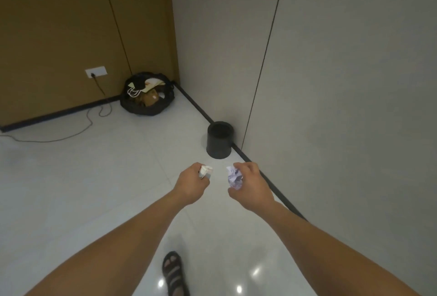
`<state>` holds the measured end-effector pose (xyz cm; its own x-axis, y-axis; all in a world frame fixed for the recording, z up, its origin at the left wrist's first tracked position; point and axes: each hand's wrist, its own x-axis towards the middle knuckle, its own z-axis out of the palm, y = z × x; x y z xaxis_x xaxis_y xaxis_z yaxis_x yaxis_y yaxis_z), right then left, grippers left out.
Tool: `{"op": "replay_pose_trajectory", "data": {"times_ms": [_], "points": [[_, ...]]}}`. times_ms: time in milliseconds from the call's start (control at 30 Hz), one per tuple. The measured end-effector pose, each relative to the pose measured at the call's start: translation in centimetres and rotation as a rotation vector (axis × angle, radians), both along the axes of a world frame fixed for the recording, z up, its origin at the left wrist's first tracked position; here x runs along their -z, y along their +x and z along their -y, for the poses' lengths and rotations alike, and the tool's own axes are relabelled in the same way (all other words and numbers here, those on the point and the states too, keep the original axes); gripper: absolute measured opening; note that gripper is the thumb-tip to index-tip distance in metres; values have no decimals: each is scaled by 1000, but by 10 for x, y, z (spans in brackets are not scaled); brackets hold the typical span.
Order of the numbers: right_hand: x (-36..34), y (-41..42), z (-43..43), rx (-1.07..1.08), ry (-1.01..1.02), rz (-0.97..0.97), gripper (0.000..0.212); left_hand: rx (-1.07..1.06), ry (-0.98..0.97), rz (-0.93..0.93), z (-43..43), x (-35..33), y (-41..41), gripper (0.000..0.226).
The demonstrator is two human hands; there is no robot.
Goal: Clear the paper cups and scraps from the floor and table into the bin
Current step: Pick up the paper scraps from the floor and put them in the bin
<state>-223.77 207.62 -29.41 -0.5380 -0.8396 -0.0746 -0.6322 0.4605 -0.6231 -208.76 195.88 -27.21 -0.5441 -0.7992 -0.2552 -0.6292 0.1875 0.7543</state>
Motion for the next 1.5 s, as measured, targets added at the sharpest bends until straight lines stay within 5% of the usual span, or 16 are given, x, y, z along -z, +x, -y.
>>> {"op": "replay_pose_trajectory", "data": {"times_ms": [500, 1000, 1500], "points": [[5, -76, 245, 130, 25, 5, 61, 170, -11, 50, 268, -2, -98, 30], [22, -273, 460, 184, 61, 53, 68, 234, 7, 140, 486, 18, -290, 23], [169, -397, 626, 497, 284, 182, 60, 644, 139, 300, 685, 179, -481, 23]]}}
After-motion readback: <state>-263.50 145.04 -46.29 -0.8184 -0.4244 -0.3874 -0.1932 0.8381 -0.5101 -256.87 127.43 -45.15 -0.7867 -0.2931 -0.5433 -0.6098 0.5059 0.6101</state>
